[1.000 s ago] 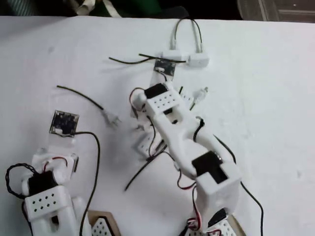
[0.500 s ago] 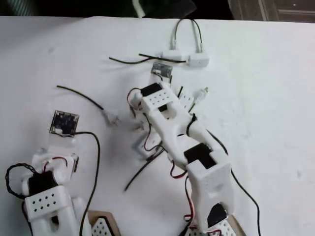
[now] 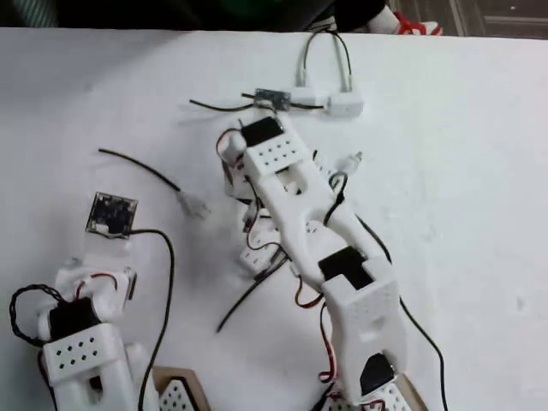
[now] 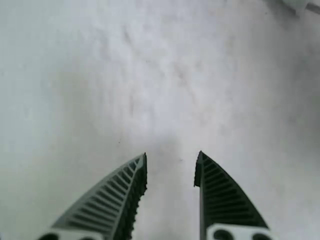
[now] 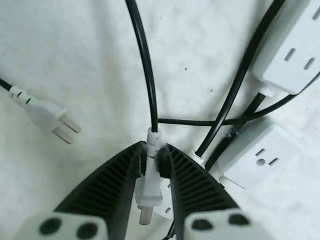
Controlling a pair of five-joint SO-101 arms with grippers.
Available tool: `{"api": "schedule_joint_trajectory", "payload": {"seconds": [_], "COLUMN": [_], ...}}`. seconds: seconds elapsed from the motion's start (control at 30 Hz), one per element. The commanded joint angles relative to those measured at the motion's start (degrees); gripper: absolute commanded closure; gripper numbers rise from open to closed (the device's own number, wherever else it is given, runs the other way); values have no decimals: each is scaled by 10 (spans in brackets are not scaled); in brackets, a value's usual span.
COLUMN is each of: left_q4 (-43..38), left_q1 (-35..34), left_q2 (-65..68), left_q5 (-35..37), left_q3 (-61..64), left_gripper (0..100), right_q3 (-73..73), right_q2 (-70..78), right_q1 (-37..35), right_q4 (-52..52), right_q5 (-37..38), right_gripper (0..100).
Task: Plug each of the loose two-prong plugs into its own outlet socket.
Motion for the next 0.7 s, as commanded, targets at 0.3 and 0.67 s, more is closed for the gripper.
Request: {"api": "schedule_joint_trajectory", "payload": {"seconds": [0.3,0.67], "left_q4": [-8,-8], "left_q1": [-3,-3], "left_q2": [-8,-8], "left_q5": [1,1], "left_q3": [-2,-2], "left_gripper": [827,827], "right_q3": [109,510], "right_q2": [-206,-487], "right_q1": [-3,-4], "right_q4": [15,-273], "right_q5": [87,236], "right_gripper": [981,981]}}
